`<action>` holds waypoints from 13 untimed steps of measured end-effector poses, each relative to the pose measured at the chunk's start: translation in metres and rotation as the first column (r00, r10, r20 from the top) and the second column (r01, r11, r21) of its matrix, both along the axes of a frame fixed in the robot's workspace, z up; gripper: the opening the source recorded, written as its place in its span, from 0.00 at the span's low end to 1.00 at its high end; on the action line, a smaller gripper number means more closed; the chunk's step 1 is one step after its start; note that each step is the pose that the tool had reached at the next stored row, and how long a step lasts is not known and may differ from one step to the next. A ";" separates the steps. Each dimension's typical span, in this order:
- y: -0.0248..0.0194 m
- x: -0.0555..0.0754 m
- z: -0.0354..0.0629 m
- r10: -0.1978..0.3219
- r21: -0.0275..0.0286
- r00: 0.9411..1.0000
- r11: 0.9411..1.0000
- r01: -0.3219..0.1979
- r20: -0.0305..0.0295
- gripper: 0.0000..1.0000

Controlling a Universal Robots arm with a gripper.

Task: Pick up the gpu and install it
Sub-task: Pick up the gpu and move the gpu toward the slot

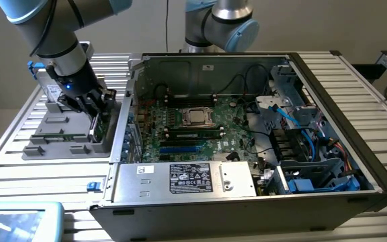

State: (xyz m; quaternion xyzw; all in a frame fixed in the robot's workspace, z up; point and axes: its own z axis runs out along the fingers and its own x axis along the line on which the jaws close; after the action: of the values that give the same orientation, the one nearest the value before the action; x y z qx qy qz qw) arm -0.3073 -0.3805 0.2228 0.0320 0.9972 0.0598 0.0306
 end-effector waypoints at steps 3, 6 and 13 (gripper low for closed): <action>0.0000 0.000 0.0000 0.000 0.000 1.000 1.000 0.000 0.000 0.29; 0.0000 0.000 -0.0001 0.000 0.000 1.000 1.000 0.000 0.000 0.29; 0.0000 -0.001 0.0147 0.000 -0.005 1.000 1.000 0.000 0.003 0.29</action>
State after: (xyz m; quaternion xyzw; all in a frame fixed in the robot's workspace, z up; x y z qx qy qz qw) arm -0.3084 -0.3804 0.2375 0.0319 0.9973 0.0573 0.0324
